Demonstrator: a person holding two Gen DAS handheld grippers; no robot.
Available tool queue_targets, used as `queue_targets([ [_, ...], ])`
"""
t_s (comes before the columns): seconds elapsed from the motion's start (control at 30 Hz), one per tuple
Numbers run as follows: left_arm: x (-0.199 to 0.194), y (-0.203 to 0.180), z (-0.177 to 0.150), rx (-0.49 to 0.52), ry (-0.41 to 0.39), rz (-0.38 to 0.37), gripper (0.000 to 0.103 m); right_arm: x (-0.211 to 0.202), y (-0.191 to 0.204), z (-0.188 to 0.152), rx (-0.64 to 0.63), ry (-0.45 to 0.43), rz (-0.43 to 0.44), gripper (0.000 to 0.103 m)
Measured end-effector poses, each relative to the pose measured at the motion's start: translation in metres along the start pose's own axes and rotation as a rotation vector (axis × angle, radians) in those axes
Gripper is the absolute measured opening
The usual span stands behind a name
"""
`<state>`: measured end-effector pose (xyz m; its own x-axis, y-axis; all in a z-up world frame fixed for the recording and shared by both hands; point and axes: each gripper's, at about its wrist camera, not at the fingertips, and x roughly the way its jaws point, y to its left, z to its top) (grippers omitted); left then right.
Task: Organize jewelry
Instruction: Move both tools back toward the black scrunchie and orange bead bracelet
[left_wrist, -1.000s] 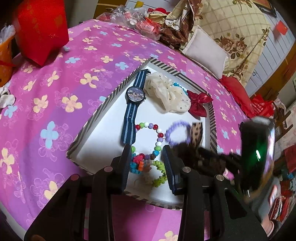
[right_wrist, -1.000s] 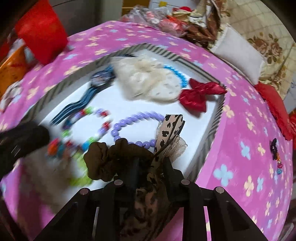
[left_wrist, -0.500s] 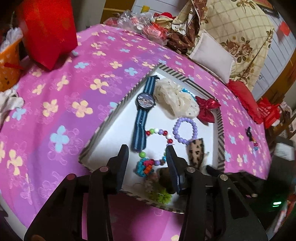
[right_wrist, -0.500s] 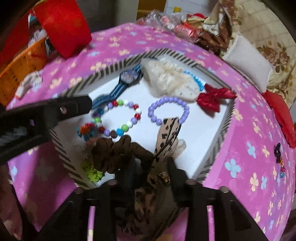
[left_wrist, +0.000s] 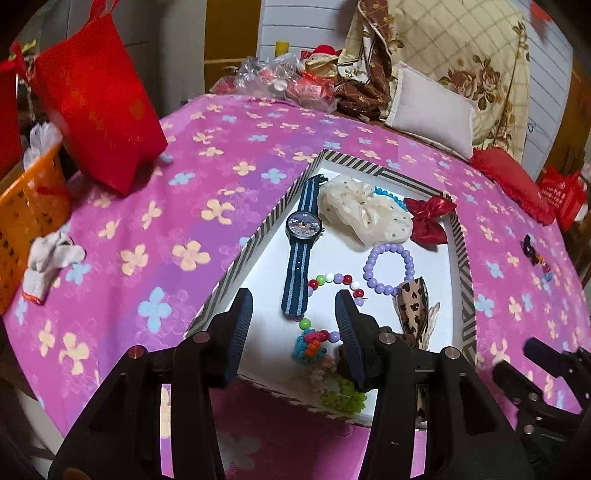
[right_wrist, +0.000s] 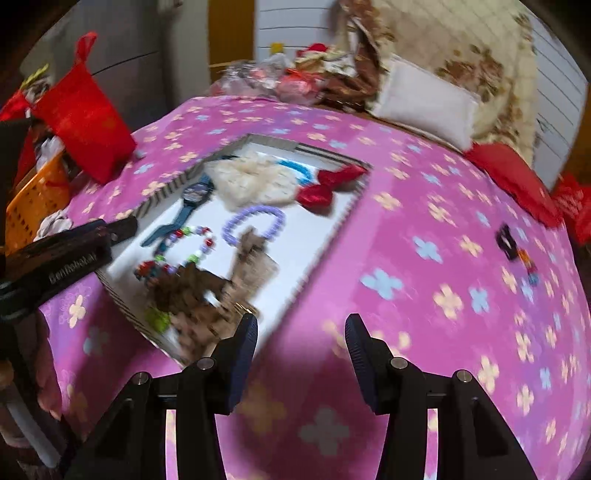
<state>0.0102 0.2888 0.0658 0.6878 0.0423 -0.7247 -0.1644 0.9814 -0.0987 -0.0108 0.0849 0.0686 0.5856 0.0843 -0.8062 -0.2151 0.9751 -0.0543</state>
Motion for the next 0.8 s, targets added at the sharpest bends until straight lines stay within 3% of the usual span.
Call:
queue_targets([
  [0.5, -0.025, -0.055, -0.027, 0.106, 0.010, -0.001, 0.046, -0.041, -0.086, -0.057, 0.183, 0.009, -0.082, 0.047],
  [0.8, -0.082, -0.099, -0.066, 0.165, 0.050, -0.102, 0.051, -0.070, -0.124, -0.082, 0.270, -0.018, -0.131, 0.047],
])
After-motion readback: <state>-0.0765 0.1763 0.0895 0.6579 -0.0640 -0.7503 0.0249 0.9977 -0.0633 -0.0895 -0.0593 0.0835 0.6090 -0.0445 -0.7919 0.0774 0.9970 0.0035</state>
